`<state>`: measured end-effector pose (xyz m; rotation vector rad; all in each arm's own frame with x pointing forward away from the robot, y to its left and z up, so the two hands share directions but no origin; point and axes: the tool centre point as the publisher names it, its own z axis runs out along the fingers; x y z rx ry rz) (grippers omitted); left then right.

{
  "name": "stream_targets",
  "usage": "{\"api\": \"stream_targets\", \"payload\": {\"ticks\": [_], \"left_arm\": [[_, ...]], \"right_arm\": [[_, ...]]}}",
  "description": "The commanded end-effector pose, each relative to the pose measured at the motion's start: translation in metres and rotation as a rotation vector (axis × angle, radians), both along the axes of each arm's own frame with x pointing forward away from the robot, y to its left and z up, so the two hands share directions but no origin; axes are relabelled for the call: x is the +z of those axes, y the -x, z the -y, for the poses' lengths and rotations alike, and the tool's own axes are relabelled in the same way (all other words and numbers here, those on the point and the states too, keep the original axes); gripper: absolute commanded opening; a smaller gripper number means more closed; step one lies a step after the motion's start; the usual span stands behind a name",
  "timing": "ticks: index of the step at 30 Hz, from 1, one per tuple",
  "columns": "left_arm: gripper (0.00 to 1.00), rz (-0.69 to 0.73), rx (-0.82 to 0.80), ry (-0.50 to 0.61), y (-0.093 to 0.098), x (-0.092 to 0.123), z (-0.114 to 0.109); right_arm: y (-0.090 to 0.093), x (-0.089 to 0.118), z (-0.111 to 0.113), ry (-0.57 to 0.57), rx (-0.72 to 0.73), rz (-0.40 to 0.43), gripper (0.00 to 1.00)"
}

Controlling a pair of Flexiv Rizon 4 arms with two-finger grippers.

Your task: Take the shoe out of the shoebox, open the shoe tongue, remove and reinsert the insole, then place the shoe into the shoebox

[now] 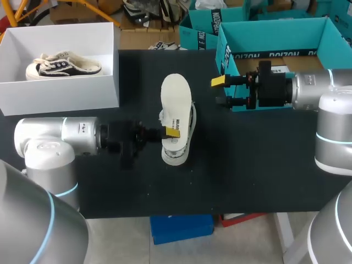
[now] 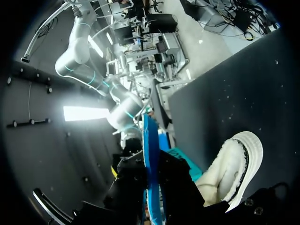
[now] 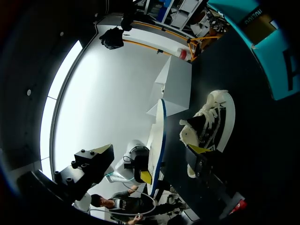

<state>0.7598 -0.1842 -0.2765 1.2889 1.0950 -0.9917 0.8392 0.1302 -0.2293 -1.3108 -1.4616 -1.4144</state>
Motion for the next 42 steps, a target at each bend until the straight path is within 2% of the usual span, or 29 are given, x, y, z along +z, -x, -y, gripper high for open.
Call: {"api": "stream_targets", "payload": {"ticks": [1,13,24,32,42], "left_arm": [[0.00,0.004,0.022,0.005,0.001,-0.004,0.005],[0.00,0.004,0.022,0.005,0.001,-0.004,0.005],[0.00,0.004,0.022,0.005,0.001,-0.004,0.005],[0.00,0.004,0.022,0.005,0.001,-0.004,0.005],[0.00,0.004,0.022,0.005,0.001,-0.004,0.005]], "right_arm": [[0.000,-0.001,-0.002,0.001,-0.002,0.000,1.00],[-0.002,-0.003,-0.001,0.004,0.030,0.012,1.00],[-0.010,-0.016,-0.028,-0.003,0.216,0.012,1.00],[-0.009,-0.019,-0.042,0.008,0.238,-0.007,1.00],[-0.004,-0.027,-0.070,0.006,0.277,-0.026,1.00]]}}
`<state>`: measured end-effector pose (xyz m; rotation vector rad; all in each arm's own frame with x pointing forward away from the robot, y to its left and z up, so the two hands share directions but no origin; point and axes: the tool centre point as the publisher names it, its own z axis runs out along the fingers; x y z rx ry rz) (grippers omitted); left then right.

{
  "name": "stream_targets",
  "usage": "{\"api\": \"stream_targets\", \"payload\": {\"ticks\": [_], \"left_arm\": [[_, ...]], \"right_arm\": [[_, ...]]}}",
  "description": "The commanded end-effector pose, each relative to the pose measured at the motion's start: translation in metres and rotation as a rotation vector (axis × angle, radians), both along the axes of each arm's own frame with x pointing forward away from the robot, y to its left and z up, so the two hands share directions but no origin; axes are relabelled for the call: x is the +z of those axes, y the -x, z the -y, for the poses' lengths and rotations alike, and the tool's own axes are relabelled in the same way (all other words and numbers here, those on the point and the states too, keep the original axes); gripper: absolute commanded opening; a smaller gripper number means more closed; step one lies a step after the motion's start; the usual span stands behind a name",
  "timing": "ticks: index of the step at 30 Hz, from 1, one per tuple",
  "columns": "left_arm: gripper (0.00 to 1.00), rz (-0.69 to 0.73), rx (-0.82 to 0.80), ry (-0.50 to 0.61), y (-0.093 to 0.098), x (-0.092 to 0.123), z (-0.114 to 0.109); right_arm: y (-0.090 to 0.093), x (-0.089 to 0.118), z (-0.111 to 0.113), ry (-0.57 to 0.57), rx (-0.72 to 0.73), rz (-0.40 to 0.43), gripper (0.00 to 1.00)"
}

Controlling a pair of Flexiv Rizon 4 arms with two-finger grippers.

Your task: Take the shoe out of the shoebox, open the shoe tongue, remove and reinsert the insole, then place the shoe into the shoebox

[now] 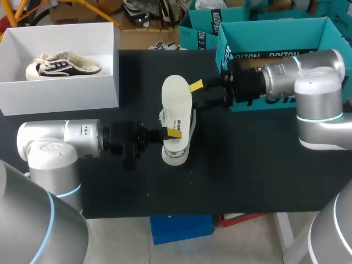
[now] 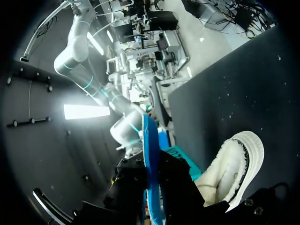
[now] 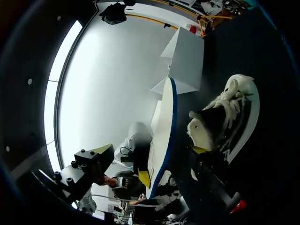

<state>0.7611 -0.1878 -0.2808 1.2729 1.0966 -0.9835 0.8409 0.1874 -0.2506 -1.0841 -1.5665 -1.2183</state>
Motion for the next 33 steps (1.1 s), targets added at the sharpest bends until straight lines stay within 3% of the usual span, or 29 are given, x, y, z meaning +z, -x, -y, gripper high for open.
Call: {"api": "stream_targets", "payload": {"ticks": [1,10,11,12,13,33], "left_arm": [[0.00,0.003,0.008,-0.004,0.002,0.000,0.001],[0.00,0.003,0.008,-0.004,0.002,0.000,0.001],[0.00,0.003,0.008,-0.004,0.002,0.000,0.001],[0.00,0.003,0.008,-0.004,0.002,0.000,0.001],[0.00,0.003,0.008,-0.004,0.002,0.000,0.001],[0.00,-0.012,0.041,-0.008,0.002,0.002,-0.001]], "right_arm": [[-0.002,-0.007,-0.016,0.001,0.014,-0.011,1.00],[0.003,-0.008,-0.029,0.001,0.024,-0.019,1.00],[0.003,-0.009,-0.029,0.005,0.022,-0.024,0.84],[0.003,-0.009,-0.029,0.006,0.021,-0.025,0.39],[0.003,-0.010,-0.029,0.009,0.022,-0.028,0.01],[0.003,-0.010,-0.029,0.009,0.022,-0.028,0.00]]}}
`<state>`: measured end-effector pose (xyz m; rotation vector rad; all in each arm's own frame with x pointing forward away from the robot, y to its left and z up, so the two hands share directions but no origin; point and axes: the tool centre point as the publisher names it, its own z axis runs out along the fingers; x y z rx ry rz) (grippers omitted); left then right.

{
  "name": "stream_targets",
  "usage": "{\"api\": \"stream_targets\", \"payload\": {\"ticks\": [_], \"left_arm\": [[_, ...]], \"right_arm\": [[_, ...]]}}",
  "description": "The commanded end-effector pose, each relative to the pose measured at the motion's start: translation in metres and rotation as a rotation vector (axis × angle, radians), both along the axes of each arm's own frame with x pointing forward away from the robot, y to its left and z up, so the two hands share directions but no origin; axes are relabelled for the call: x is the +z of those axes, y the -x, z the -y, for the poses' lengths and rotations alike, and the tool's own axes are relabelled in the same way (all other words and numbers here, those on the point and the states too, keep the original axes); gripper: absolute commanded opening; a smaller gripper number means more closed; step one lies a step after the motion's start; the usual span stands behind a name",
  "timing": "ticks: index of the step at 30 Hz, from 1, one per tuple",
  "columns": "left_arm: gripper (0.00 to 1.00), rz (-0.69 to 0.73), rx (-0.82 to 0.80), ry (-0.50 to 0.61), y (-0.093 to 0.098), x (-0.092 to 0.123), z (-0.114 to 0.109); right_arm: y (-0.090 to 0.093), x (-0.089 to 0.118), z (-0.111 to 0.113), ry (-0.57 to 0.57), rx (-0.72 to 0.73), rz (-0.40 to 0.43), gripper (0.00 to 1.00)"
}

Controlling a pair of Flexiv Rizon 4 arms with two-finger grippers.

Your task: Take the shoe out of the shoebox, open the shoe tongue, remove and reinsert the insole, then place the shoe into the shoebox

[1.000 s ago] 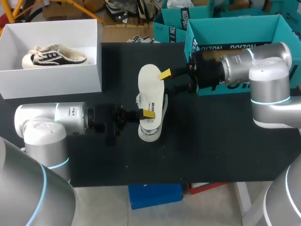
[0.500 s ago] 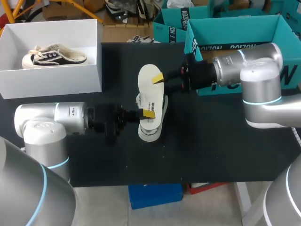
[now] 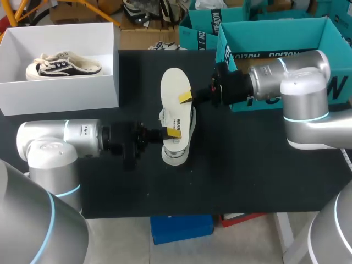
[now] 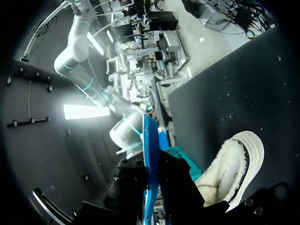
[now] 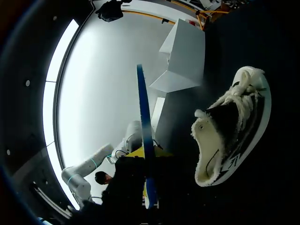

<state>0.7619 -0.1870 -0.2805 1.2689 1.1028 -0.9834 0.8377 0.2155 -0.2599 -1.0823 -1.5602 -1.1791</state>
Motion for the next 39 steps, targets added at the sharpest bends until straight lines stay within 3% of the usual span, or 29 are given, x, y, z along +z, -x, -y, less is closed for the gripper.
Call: {"api": "stream_targets", "payload": {"ticks": [1,2,11,18,21,23,26,39], "left_arm": [[0.32,-0.024,0.067,-0.015,0.002,0.003,-0.002],[1.00,-0.032,0.077,-0.015,0.001,0.005,-0.005],[1.00,-0.041,0.193,-0.201,0.002,0.033,-0.026],[1.00,0.013,0.299,-0.547,-0.002,0.052,-0.051],[1.00,0.027,0.314,-0.646,-0.002,0.059,-0.056],[1.00,0.023,0.295,-0.713,-0.002,0.063,-0.054],[1.00,0.049,0.255,-0.907,-0.001,0.065,-0.049],[1.00,0.147,0.288,-1.260,-0.007,0.089,-0.019]], "right_arm": [[0.000,-0.001,-0.001,0.001,0.001,-0.001,0.00],[0.000,-0.001,-0.001,0.001,0.001,-0.001,0.00],[0.000,-0.001,-0.001,0.001,0.001,-0.001,0.00],[0.000,-0.001,-0.001,0.001,0.001,-0.001,0.00],[0.000,-0.001,-0.001,0.001,0.001,-0.001,0.00],[0.000,-0.001,-0.001,0.001,0.001,-0.001,0.00],[0.000,-0.001,-0.001,0.001,0.001,-0.001,0.00],[0.000,-0.001,-0.001,0.001,0.001,-0.001,0.00]]}}
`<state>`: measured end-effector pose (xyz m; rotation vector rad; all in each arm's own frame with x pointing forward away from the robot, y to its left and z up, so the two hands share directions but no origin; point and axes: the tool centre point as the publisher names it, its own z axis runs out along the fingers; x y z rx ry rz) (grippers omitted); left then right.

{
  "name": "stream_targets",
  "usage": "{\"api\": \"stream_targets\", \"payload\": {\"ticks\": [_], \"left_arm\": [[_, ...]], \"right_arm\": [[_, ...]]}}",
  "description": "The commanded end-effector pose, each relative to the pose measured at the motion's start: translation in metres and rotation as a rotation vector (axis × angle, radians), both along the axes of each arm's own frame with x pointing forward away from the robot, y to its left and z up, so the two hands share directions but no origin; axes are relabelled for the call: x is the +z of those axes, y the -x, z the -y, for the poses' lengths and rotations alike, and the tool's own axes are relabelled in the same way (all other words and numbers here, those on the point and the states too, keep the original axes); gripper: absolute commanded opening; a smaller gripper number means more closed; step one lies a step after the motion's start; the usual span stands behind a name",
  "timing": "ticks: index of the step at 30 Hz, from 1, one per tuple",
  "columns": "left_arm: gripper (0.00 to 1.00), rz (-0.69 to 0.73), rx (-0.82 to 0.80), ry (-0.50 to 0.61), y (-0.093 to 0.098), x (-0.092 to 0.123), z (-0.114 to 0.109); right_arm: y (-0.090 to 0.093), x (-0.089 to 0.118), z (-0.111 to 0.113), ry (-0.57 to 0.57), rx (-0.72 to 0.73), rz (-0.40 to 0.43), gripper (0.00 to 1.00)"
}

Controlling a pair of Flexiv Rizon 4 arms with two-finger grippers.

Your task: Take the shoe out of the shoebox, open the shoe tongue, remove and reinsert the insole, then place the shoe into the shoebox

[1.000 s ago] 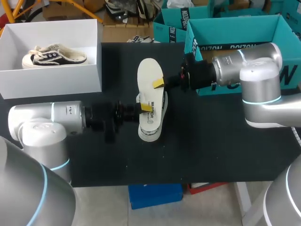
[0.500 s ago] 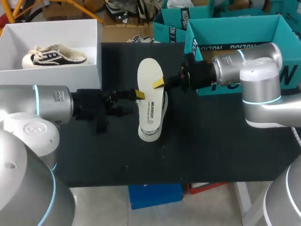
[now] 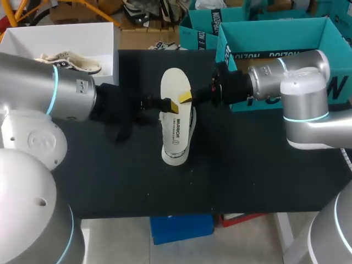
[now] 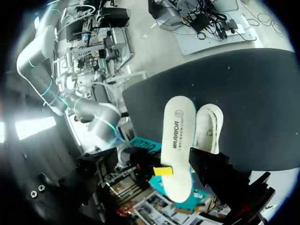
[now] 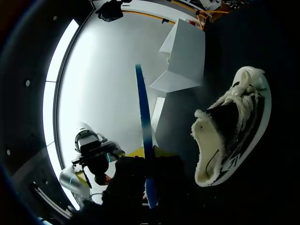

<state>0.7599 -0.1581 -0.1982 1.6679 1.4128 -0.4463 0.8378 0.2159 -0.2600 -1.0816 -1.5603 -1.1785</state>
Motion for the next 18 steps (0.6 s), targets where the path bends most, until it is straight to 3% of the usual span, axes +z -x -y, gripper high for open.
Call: {"api": "stream_targets", "payload": {"ticks": [1,12,18], "left_arm": [[1.00,0.006,0.178,-0.674,-0.0095,0.0082,0.0114],[1.00,0.027,0.226,-0.850,-0.0056,0.0137,0.0201],[1.00,0.036,0.246,-0.892,-0.0027,0.0154,0.0172]], "right_arm": [[-0.0003,-0.0007,-0.0009,0.001,0.000,0.000,0.00],[-0.0003,-0.0007,-0.0009,0.001,0.000,0.000,0.00],[-0.0003,-0.0007,-0.0009,0.001,0.000,0.000,0.00]]}}
